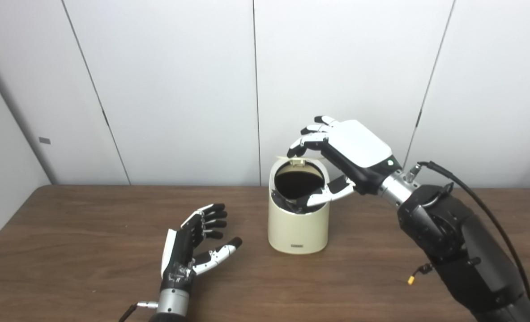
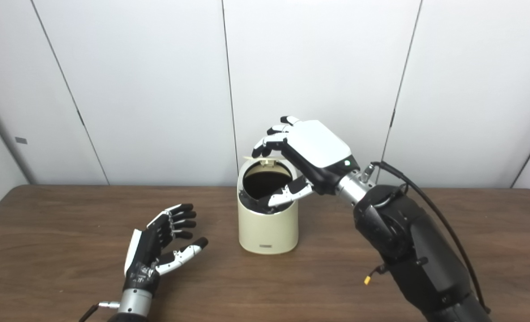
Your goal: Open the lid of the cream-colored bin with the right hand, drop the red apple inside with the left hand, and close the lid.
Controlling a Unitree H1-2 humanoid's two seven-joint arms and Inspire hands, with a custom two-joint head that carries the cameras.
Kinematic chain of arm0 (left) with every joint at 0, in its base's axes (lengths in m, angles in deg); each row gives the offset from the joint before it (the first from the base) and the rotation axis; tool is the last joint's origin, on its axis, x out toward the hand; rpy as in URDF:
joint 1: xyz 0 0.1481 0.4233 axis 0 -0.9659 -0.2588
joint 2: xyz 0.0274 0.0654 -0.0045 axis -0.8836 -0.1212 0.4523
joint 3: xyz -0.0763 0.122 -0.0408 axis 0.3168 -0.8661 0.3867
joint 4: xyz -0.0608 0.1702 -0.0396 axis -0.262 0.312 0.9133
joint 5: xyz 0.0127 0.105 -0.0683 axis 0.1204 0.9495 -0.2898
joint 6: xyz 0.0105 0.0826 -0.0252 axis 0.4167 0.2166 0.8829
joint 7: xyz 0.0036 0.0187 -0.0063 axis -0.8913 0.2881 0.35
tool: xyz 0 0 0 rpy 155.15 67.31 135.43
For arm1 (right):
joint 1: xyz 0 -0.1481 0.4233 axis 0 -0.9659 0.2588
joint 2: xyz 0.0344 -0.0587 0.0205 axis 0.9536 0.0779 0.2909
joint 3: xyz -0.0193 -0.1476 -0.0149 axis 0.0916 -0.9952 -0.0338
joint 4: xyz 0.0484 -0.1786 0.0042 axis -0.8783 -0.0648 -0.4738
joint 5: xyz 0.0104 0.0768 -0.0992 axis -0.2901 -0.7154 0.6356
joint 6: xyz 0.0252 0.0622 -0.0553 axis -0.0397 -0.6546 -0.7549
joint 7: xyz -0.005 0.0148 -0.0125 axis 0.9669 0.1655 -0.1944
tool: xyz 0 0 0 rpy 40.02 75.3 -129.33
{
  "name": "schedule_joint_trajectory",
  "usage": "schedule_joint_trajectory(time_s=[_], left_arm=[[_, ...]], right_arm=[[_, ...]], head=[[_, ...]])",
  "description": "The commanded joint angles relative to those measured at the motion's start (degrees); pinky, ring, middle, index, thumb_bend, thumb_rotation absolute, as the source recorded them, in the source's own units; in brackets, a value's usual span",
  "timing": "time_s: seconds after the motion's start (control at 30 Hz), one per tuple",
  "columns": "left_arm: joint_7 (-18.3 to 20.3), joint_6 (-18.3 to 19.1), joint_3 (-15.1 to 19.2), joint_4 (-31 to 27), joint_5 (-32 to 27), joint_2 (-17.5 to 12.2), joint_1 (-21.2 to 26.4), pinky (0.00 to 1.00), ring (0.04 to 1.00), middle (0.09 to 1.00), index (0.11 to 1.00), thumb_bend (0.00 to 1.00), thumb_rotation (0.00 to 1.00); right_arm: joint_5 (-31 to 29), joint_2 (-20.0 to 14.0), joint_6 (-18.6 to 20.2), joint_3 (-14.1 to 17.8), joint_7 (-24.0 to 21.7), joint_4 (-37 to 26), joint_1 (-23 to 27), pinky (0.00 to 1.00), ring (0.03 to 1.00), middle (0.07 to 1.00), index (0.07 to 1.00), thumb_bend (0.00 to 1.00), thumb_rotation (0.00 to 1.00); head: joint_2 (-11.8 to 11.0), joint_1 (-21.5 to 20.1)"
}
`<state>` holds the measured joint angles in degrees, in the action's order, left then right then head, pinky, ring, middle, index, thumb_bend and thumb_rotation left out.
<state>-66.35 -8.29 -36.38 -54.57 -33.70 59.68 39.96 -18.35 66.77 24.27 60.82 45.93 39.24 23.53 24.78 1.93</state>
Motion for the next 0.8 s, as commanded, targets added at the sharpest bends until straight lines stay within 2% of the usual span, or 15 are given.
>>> schedule_joint_trajectory(time_s=[0.0,0.23,0.53,0.77], left_arm=[[0.11,-0.41,0.09,-2.27,0.26,-0.30,0.34,0.60,0.684,0.728,0.749,0.68,0.04],[0.02,0.28,0.25,-2.82,0.29,-0.29,0.30,0.61,0.688,0.729,0.749,0.69,0.04],[0.02,1.10,0.26,-3.54,0.50,-0.41,0.13,0.62,0.685,0.726,0.749,0.70,0.06],[-0.05,1.33,0.39,-3.80,0.50,-0.43,0.11,0.61,0.682,0.729,0.745,0.70,0.07]], right_arm=[[0.33,-1.05,-0.86,1.01,1.05,-1.92,1.50,0.92,0.829,0.655,0.661,0.62,0.46],[0.34,-1.06,-2.18,1.09,1.72,-1.56,-0.21,0.91,0.808,0.645,0.654,0.63,0.50],[2.31,-0.86,-2.32,0.85,1.62,-1.90,-2.28,0.89,0.795,0.654,0.665,0.64,0.48],[1.27,-0.44,-2.10,0.95,1.04,-1.74,-3.16,0.92,0.817,0.665,0.672,0.64,0.47]], head=[[0.10,0.07],[0.55,0.11],[1.15,0.10],[1.51,0.12]])
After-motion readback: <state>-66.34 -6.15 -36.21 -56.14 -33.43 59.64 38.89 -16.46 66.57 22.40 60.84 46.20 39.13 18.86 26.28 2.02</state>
